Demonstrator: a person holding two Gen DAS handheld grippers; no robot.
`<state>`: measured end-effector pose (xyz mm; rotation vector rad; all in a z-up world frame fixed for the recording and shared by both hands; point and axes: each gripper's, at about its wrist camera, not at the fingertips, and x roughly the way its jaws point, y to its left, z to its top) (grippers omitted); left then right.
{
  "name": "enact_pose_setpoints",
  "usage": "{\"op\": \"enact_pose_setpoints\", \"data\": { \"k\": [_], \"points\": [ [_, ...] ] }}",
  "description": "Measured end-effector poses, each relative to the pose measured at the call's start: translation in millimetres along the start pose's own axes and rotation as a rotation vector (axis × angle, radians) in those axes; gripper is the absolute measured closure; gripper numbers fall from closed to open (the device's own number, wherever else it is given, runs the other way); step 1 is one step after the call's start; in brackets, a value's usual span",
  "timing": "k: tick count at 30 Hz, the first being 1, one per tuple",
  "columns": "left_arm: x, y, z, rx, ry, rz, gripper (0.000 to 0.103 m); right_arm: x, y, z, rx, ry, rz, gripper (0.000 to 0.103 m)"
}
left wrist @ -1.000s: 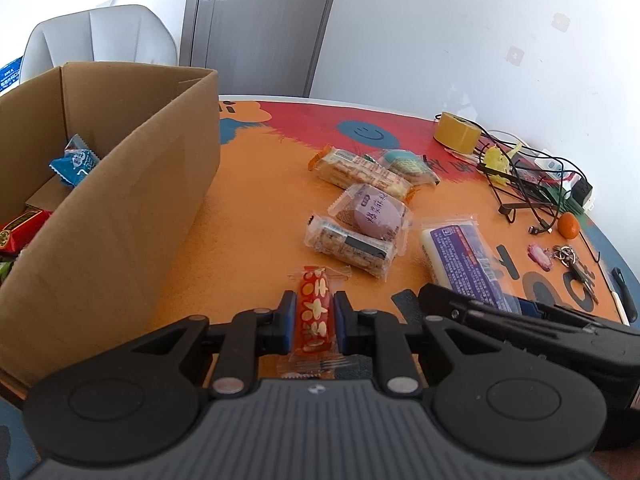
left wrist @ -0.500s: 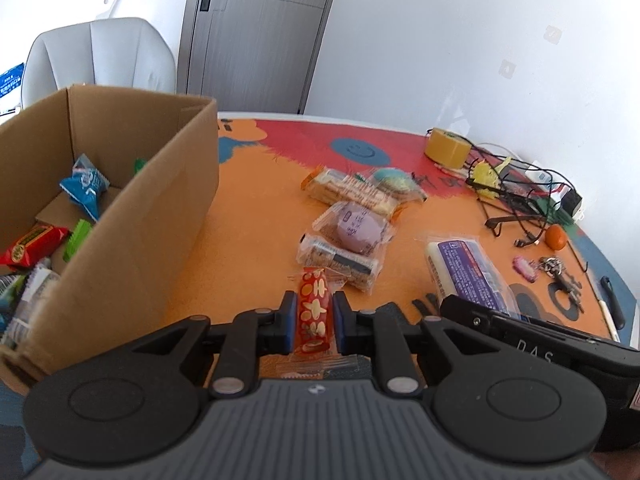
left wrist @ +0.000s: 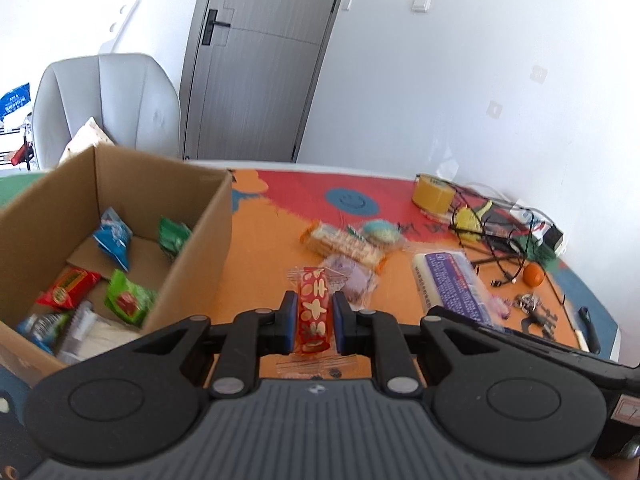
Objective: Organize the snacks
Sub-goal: 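Carry both held packets over the cardboard box and open both grippers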
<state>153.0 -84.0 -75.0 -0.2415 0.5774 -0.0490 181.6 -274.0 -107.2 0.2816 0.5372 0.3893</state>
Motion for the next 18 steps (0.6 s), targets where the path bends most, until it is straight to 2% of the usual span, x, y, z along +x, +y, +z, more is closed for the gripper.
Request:
{"op": "enact_pose_setpoints", "data": {
  "k": [7,18],
  "points": [
    [-21,12,21,-0.01,-0.063,0.016,0.086,-1,23,15,-0.025,-0.027,0.043,0.07],
    [-36,51,44,-0.056,-0.108,0.078,0.086,15,63,29,-0.077,-0.021,0.114,0.07]
  ]
}}
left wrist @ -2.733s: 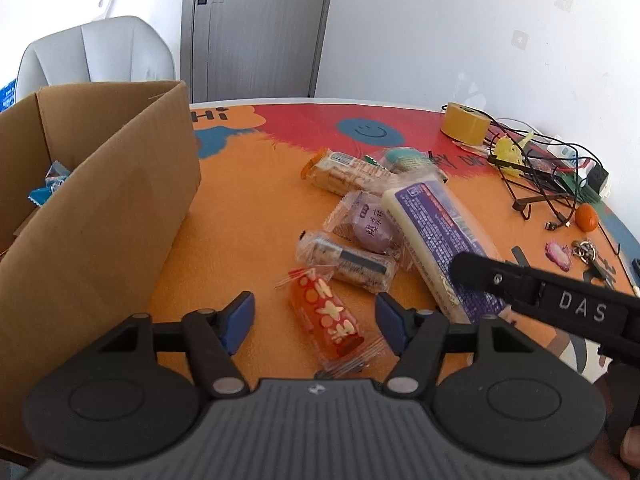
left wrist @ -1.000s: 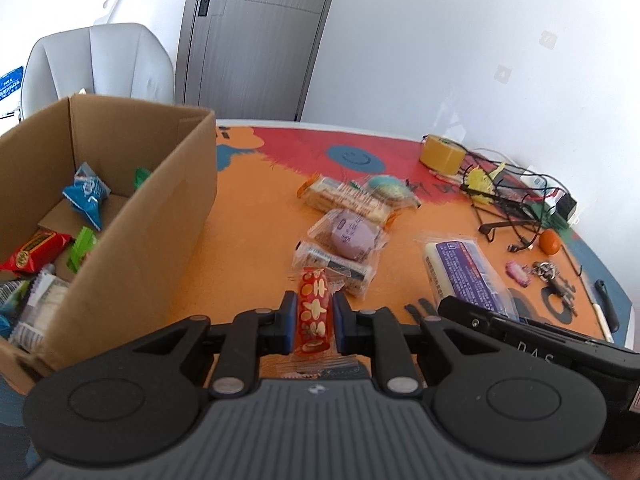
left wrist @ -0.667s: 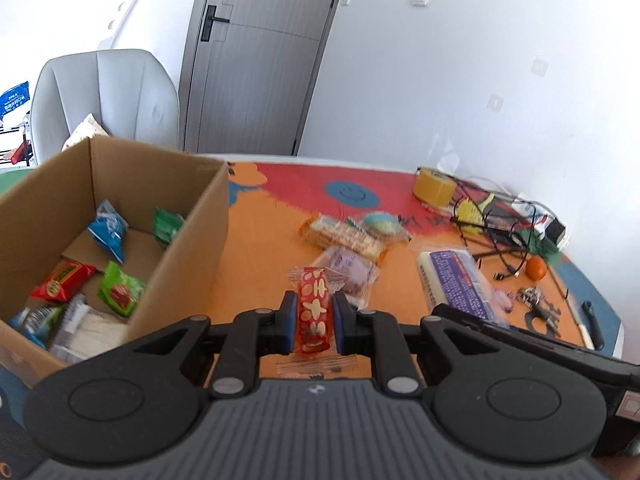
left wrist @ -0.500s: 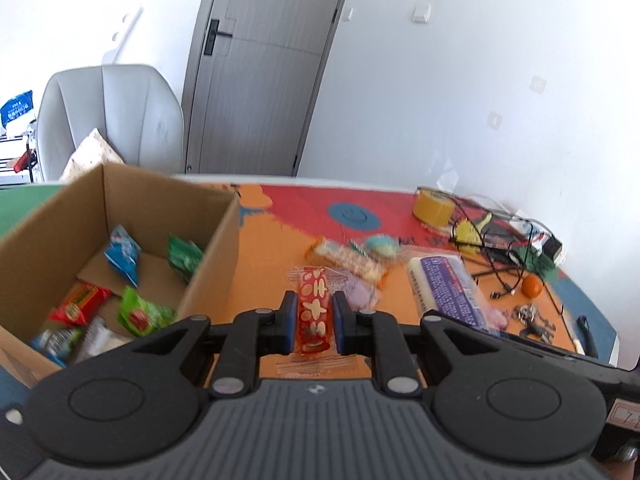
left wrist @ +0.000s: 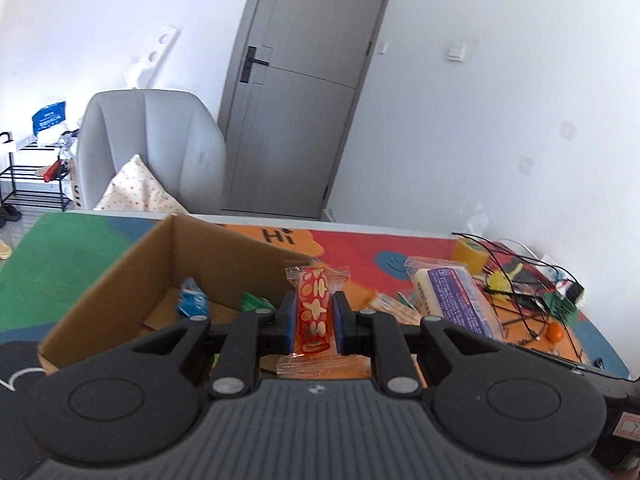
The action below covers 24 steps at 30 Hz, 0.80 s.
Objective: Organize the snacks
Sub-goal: 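Carry both held packets over the cardboard box and open both grippers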
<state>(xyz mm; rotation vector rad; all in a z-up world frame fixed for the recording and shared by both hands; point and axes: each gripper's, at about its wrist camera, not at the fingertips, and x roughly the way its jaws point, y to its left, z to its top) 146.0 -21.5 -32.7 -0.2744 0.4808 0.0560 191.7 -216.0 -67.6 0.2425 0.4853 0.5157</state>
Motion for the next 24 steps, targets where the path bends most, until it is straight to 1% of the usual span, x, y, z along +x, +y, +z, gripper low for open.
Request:
{"op": "enact_pose_setpoints", "data": {
  "k": [12,16,19,21,22,24],
  "points": [
    [-2,55,17,-0.077,-0.019,0.075,0.086,28,37,12,-0.041,0.014,0.038,0.07],
    [2,69,18,-0.095,-0.007,0.079,0.086,36,48,14,-0.054,0.018,0.048,0.07],
    [5,76,18,-0.101,0.018,0.068,0.085,43,56,15,-0.062,0.022,0.054,0.07],
    [8,80,19,-0.099,0.042,0.041,0.078,46,61,14,-0.067,0.027,0.058,0.07],
    [9,84,19,-0.101,0.047,0.043,0.077,49,63,14,-0.07,0.031,0.06,0.07],
    [7,90,19,-0.11,0.038,0.077,0.073,52,69,13,-0.075,0.039,0.064,0.07]
  ]
}}
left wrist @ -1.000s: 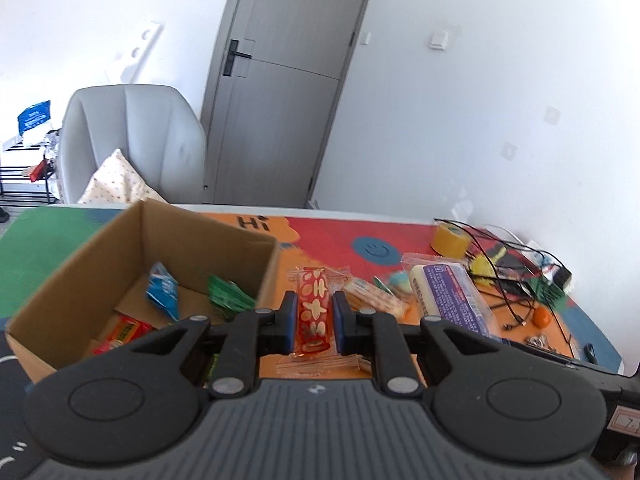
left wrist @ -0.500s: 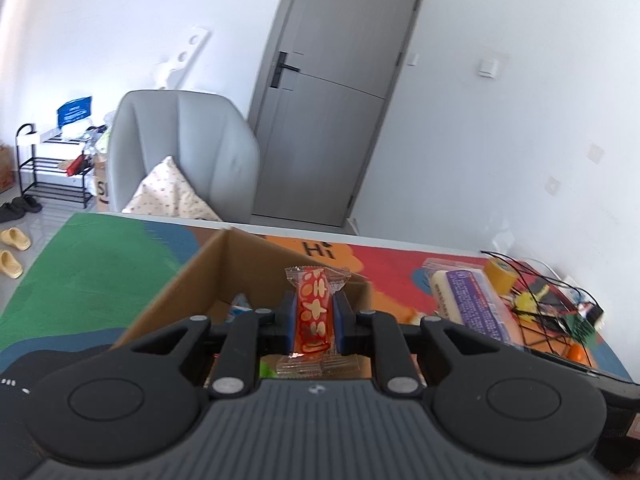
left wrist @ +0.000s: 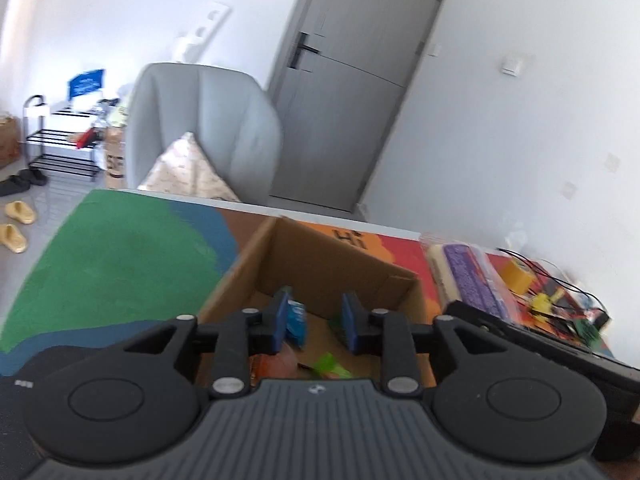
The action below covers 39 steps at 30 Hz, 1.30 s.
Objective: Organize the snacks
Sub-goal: 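Carry both held packets over the cardboard box and open both grippers, then move both open tools from the box back to the remaining snacks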
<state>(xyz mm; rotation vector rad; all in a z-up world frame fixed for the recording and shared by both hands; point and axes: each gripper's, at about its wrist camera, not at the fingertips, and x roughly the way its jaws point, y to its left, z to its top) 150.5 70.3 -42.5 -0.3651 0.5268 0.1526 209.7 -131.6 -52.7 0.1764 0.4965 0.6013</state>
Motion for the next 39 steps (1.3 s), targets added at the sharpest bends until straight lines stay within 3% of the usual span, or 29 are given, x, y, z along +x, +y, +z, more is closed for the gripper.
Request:
{"op": "enact_pose_setpoints", "data": {
  "k": [8,19,21,23,37,39],
  "points": [
    [-10,29,8,-0.065,-0.031,0.026,0.056,13,16,2,-0.017,0.021,0.015,0.07],
    [-23,47,14,-0.107,-0.075,0.041,0.043,28,38,-1,-0.001,0.048,0.077,0.069],
    [-26,48,13,-0.112,-0.079,0.048,0.043,28,40,-1,0.024,0.046,0.093,0.065],
    [-27,49,12,-0.115,-0.083,0.054,0.041,25,41,1,0.03,0.046,0.116,0.047],
    [-25,27,5,-0.079,-0.08,0.031,0.031,-3,16,-4,0.054,0.021,0.005,0.043],
    [-23,23,3,-0.07,-0.074,0.034,0.024,-8,11,-5,0.059,0.015,-0.006,0.041]
  ]
}}
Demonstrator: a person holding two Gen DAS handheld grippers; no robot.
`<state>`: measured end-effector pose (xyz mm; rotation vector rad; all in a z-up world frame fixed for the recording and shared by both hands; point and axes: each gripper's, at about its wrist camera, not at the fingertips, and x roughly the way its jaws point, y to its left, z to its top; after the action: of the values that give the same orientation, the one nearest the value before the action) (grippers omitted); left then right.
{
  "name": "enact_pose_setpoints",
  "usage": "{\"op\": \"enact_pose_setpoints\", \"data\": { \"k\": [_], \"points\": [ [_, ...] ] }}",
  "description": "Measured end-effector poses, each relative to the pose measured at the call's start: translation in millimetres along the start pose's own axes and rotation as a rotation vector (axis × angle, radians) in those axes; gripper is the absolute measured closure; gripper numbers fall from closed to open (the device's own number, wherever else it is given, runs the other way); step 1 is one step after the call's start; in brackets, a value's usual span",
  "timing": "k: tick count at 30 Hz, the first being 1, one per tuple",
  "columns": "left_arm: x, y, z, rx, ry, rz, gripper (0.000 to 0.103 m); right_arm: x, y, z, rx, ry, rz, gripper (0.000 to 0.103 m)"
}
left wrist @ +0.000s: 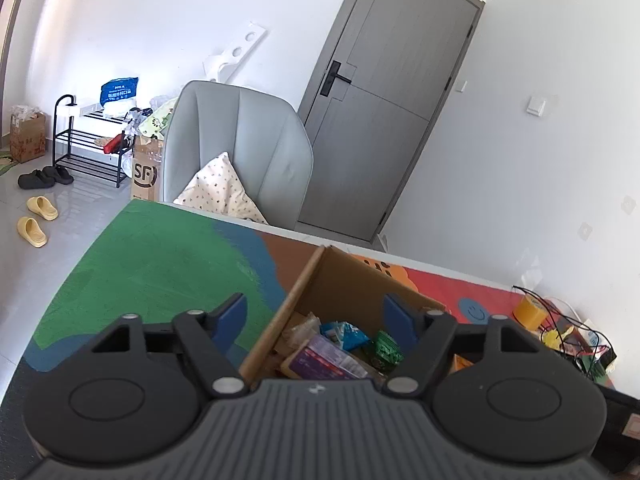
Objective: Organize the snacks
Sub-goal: 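Move both open tools from the box back to the remaining snacks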
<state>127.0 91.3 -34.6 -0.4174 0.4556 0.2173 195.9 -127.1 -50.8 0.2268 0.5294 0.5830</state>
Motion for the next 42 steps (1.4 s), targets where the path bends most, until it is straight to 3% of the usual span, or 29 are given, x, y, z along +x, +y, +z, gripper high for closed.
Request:
{"op": "enact_pose_setpoints", "data": {
  "k": [6,11,20,29,42],
  "points": [
    [5,-13,-7,0.032,0.009,0.038,0.016,-11,-14,-1,0.013,-0.001,-0.019,0.037],
    [5,-23,-11,0.045,0.023,0.053,0.013,-21,-25,-2,0.03,0.006,-0.012,0.022],
    [9,-50,-26,0.106,0.087,0.044,0.01,-32,-50,-7,0.076,0.034,-0.014,0.01],
    [15,-85,-42,0.149,0.137,0.05,0.01,-51,-88,-14,0.135,0.039,-0.046,0.006],
    [21,-142,-51,0.215,0.151,-0.067,0.01,-75,-143,-15,0.202,0.009,-0.104,0.005]
  ]
}}
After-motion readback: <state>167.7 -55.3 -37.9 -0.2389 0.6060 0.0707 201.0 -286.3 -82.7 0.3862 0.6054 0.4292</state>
